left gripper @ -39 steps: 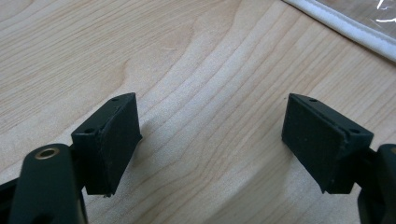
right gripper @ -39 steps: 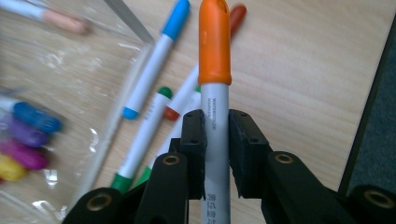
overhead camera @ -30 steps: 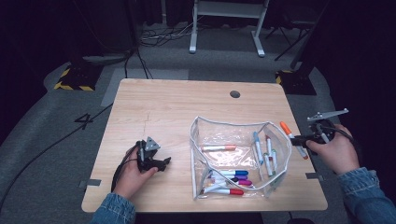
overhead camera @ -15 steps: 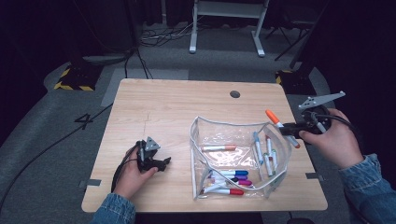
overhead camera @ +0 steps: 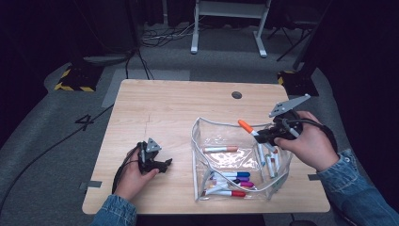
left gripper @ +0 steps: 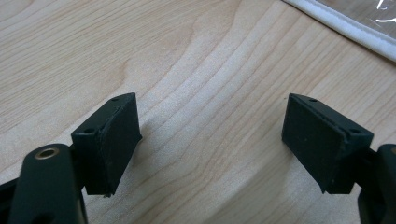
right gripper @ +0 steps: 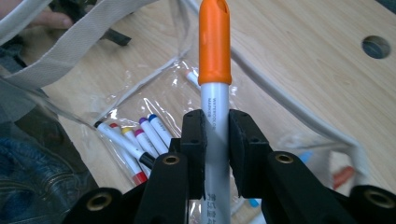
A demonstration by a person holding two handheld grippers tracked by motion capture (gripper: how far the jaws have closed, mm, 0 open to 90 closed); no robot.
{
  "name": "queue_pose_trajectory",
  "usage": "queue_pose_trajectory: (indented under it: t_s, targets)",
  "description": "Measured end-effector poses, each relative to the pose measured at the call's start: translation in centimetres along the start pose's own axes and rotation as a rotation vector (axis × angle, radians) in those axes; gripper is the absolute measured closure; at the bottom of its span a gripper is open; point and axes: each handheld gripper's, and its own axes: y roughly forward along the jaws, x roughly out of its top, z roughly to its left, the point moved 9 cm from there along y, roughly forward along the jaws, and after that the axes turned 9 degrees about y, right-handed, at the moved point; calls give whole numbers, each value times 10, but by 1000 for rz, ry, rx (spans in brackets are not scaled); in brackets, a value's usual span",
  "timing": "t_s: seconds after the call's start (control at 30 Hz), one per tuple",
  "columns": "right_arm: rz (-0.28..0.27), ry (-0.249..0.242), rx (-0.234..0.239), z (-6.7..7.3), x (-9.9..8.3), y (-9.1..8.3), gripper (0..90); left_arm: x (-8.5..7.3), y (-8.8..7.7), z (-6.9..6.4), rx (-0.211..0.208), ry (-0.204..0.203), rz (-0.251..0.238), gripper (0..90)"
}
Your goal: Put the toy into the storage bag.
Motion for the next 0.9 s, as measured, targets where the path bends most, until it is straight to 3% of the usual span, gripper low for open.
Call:
queue_pose_trajectory:
  t_s: [0.1,0.47,0.63,0.9]
  targets:
    - [30,-36,26,13,3,17,771,0,0,0,0,0,0,197]
    - [59,-70,84,33,8,51,771,0,0,0,0,3,2,196]
    - [134,-88,100,37,-4,76,770,0,0,0,1,4,2,196]
    - [220,-106,112,36,-23,100,770,0,0,0,2,3,5,193]
